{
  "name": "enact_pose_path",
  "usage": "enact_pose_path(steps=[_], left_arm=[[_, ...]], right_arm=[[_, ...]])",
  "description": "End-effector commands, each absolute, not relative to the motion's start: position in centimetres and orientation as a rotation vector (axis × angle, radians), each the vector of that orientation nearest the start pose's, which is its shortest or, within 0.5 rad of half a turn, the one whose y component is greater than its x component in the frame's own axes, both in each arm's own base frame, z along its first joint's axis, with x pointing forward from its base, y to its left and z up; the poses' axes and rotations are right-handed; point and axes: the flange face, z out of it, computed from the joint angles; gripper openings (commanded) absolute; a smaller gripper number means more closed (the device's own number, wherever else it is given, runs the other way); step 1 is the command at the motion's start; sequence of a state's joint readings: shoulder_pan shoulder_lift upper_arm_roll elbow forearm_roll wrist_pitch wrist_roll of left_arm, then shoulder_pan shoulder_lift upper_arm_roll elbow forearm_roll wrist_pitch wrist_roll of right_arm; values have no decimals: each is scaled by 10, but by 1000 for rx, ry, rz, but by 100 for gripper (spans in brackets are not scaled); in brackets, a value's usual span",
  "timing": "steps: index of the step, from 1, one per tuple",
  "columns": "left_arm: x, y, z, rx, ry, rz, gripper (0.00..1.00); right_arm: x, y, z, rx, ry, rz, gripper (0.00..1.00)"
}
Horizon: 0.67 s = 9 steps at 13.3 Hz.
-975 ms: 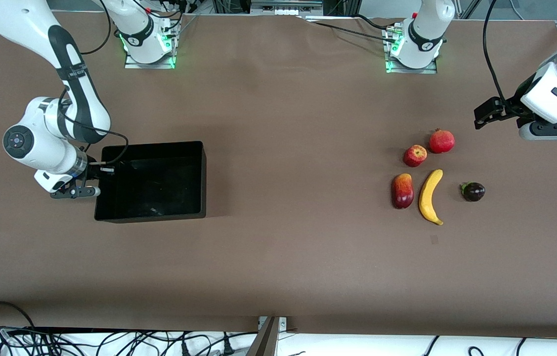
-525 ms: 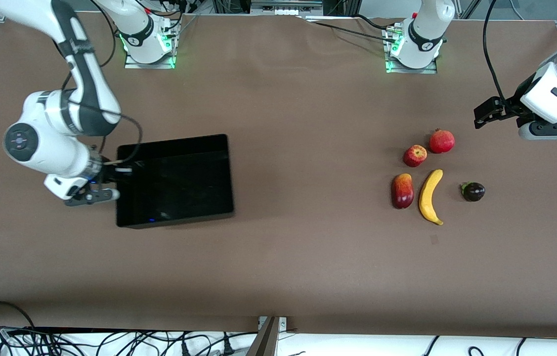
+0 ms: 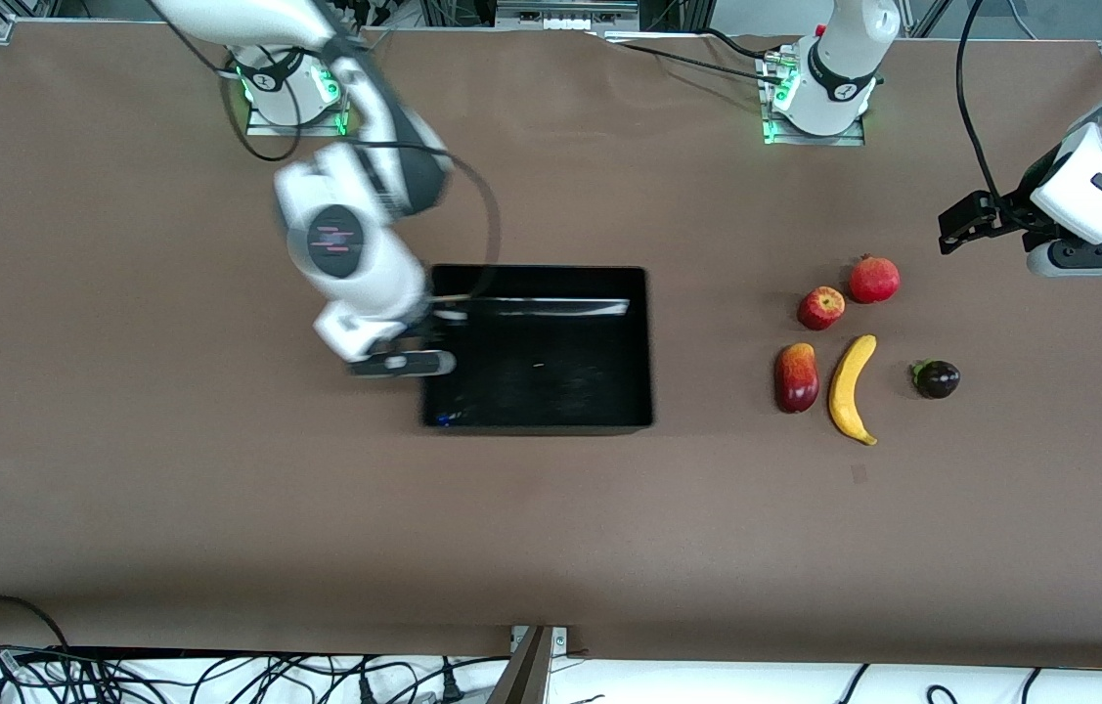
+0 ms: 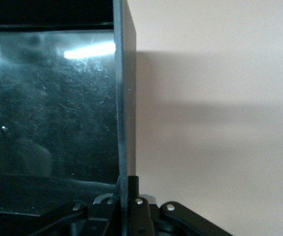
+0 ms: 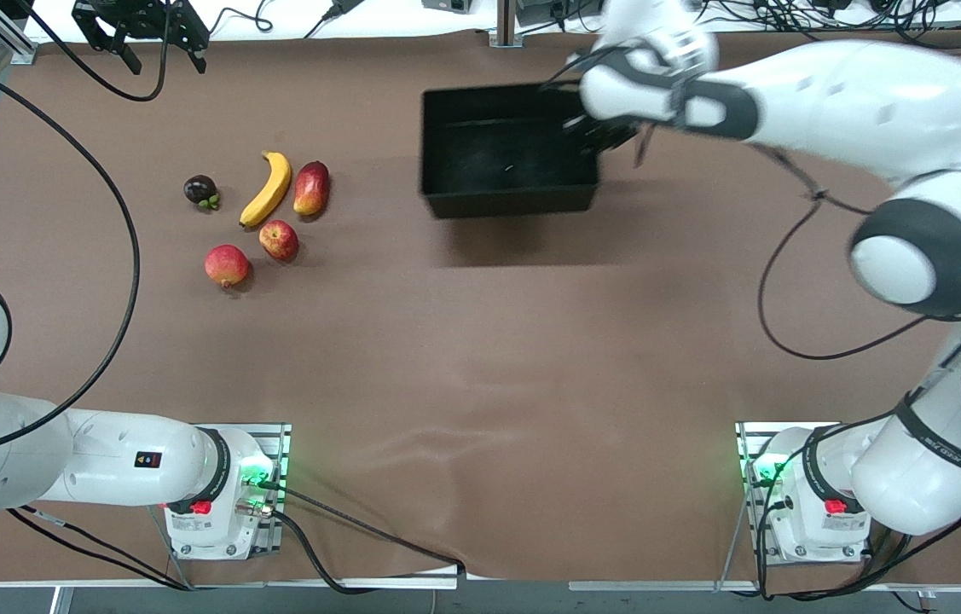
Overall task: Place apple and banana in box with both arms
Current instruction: 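Push the black box with the right gripper toward the fruit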
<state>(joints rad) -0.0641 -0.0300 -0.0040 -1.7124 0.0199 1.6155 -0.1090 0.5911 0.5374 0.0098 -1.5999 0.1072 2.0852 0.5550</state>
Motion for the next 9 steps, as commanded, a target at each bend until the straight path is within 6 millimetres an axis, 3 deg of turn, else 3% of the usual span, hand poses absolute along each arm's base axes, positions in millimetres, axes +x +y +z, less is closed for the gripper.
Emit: enact_pose_path(steps=[1,3,5,7,9], left_arm=[[539,-32,582,-3124,-42,116,100],[533,-32,572,-3118,5,219,100],[536,-31,541,-3111,167,345,100],[546,-27,492,-3104,228,418,100],[544,-29,441,-3107,241,353,100]], right_arm=[[561,463,295,-3056,141,135,0],[550,492,279,-3057,150,139,0],[539,513,266,-3030,133,84,0],[526,532,255,-3008,101,40,0],[521,543,245,-2983,81,-4,0]])
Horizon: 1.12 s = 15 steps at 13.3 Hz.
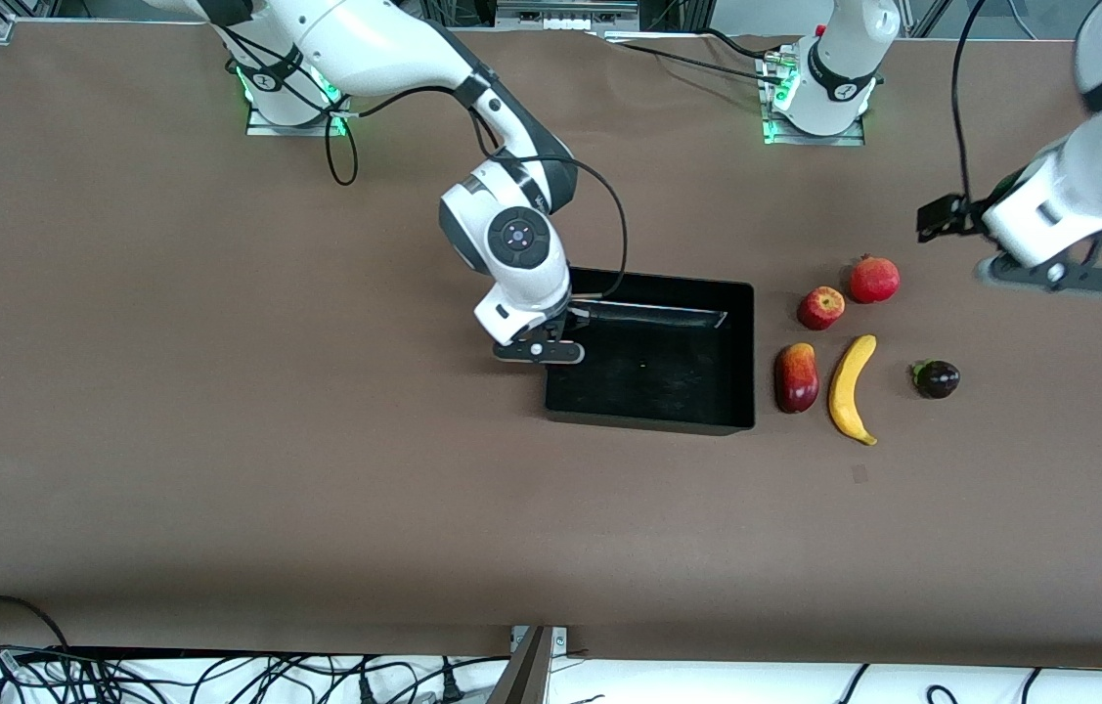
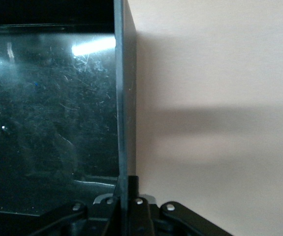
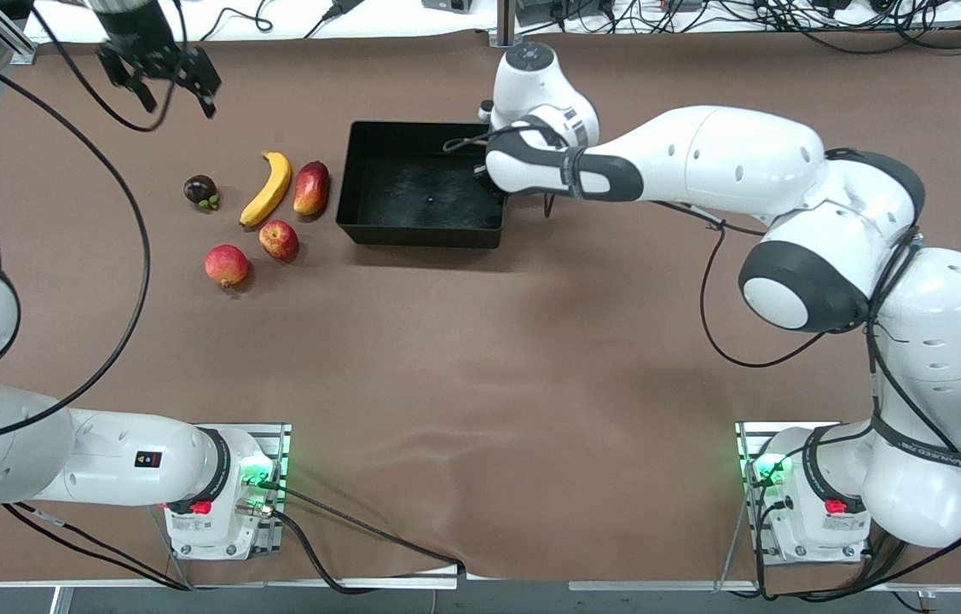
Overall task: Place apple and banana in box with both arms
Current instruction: 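Push the black box with the right gripper toward the fruit, then grasp the small red apple with the left gripper while the right gripper withdraws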
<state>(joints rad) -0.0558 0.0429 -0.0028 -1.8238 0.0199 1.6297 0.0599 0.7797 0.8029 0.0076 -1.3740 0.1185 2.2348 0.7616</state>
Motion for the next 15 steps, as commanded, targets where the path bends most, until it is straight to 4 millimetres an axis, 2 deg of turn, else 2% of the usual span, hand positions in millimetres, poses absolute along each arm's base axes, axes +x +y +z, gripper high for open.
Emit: enact_pose_path(steps=[1,3,4,5,7,8,9,10,13,14,15], left_arm=[[539,-29,414,-3111,241,313,100],[527,-33,369,-3116,243,236,100],[518,-43,349,-3116,254,209,100],[507,-53,327,-3114,249,201,100],[489,-58,292,-3120,196,158,100],[481,-63,274,-3124,190,136,100],[477,-66,260,-3126,195,127,100],[476,-67,248,-3122,209,135,100],[478,-67,230,-3111,240,114,100],[479,-66,223,-3103,257,110,100],[479,-67,218,-3092,286,99,100]], right_arm=[[514,550,241,-2981,72,-7,0],[511,555,234,-2968,70,-29,0],[506,563,235,-2950,50,-55,0],[507,563,235,-2947,41,-61,0],[507,563,236,-2948,26,-64,0],[507,563,237,-2947,18,-67,18],[508,562,239,-2950,16,-71,68],[509,561,242,-2954,-4,-80,100],[516,552,264,-2974,-56,-65,100],[522,542,280,-2996,-77,-38,100],[538,520,308,-3012,-99,-34,100]])
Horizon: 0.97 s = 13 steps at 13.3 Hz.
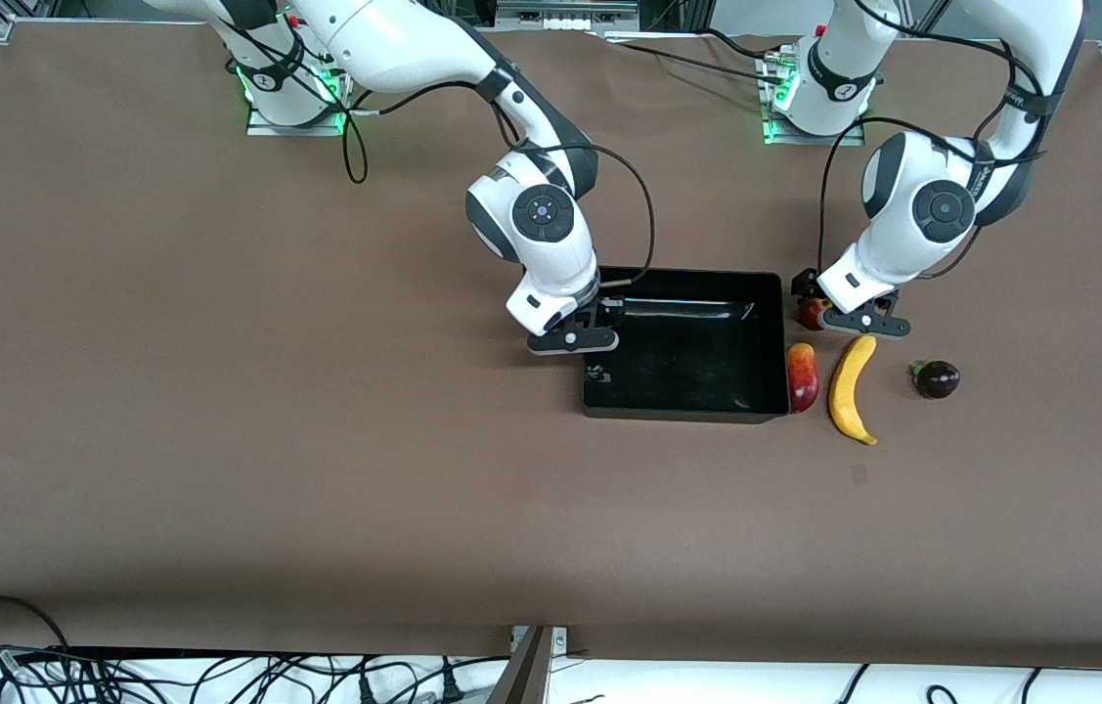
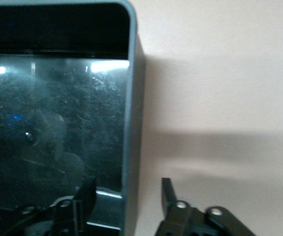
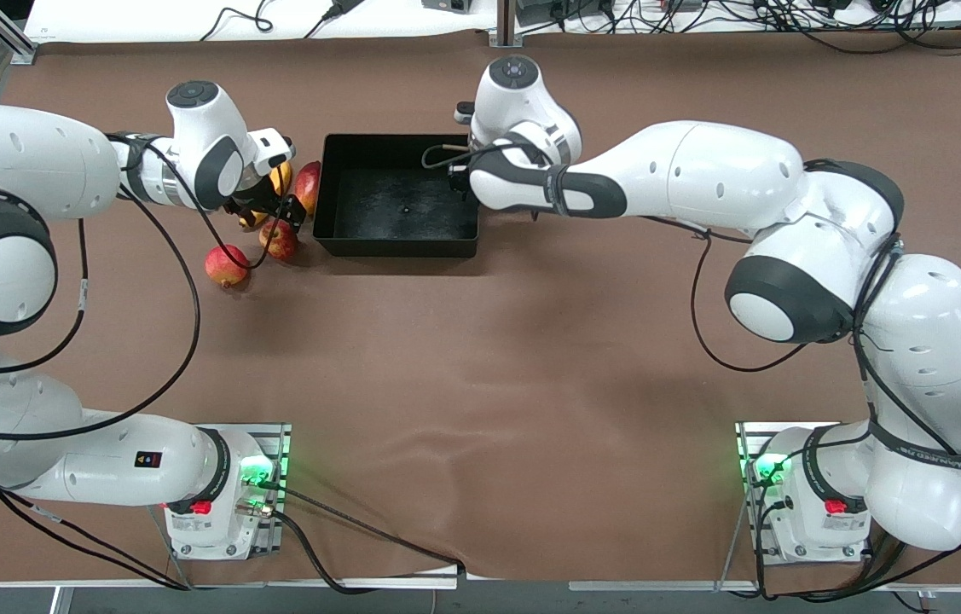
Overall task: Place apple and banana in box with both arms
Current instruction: 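Grasp the small red apple with the left gripper while the right gripper withdraws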
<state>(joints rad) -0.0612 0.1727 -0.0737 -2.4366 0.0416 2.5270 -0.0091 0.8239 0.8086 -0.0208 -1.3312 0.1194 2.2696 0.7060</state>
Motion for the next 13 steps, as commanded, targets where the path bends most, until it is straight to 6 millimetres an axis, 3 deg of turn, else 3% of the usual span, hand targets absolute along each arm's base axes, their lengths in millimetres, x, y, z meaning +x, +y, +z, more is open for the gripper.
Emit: enact_pose_path(steps=[1,3,4,5,8,10,13], left_arm=[[479,-65,211,-3092,286,101,100],[478,-63,199,-3096,287,102,100],[477,-63,194,-3096,287,116,93],[476,-63,192,-3095,287,125,75],[477,-63,196,-3093,286,132,47],[486,-61,226,-3079,286,157,40],[530,-72,302,-3045,247,295,40]], right_arm=[[557,492,345,-3021,-146,-60,100],[585,433,407,-3032,-363,-87,100],[594,399,433,-3048,-402,-54,100],[597,374,461,-3005,-393,-20,100],[588,298,530,-2983,-310,49,100],[579,245,566,-2981,-278,75,100],[562,193,596,-2969,-221,93,100]])
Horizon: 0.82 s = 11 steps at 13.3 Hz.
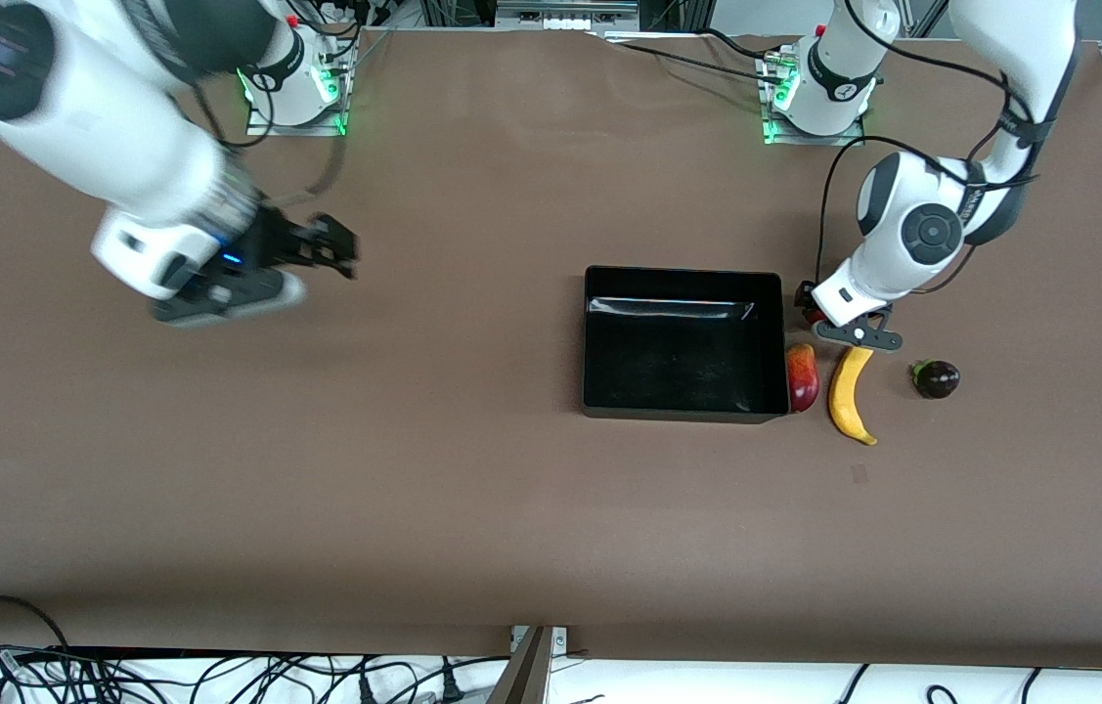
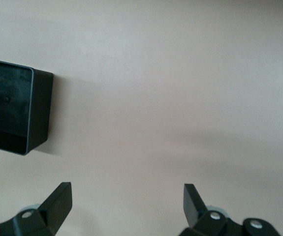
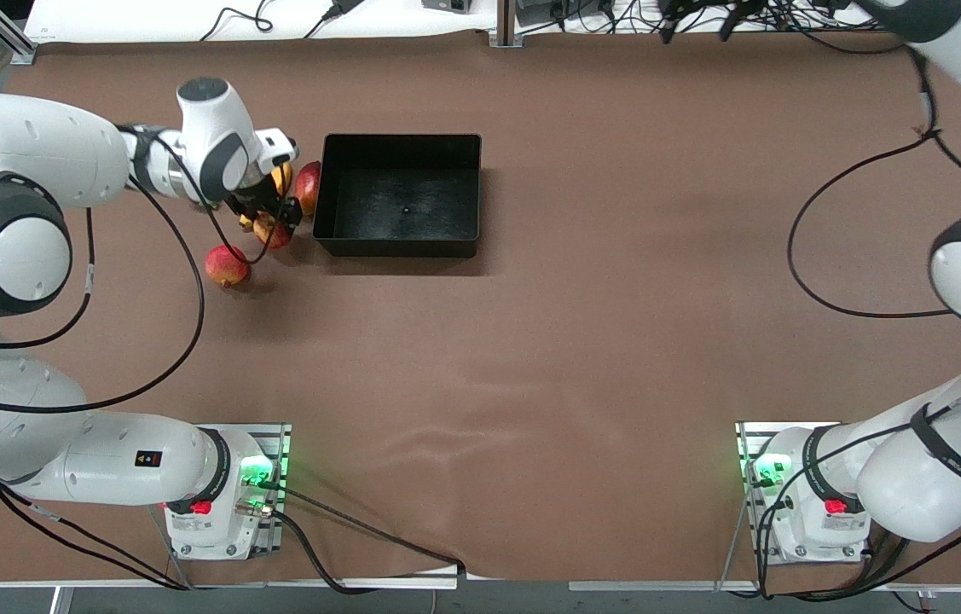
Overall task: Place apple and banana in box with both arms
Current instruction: 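Lift the apple with the left gripper and carry it over the box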
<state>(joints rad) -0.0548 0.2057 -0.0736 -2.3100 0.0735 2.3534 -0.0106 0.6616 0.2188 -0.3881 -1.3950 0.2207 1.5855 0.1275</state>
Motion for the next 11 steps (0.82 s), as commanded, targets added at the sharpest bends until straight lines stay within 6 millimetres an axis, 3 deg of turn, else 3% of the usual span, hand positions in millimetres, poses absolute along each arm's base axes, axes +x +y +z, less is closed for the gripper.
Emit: enact_pose_path(steps=[1,3,4,5,7,9,10,11], left_arm=[[543,-84,327,-3044,206,337,39],[555,-131,355,-3039,95,344,39],[551,-162,352,-3040,34,336,39],[545,-198,327,-3037,-7,359,40],[541,-225,282,-3062,-43,341,40],[534,-238,256,-3077,-57,330,41],[527,-242,239,-3088,-42,321,42],[519,-244,220,-3115,-36,284,43]], right_arm=[[558,180,600,-2964,-197,95,100],[552,159,606,-2957,-164,102,100],[552,153,608,-2977,-160,102,100],[549,148,612,-2994,-169,93,100],[544,141,612,-3014,-170,96,100],[538,132,609,-3027,-167,105,100],[540,117,605,-3044,-137,110,100],[537,118,604,-3054,-204,104,100]])
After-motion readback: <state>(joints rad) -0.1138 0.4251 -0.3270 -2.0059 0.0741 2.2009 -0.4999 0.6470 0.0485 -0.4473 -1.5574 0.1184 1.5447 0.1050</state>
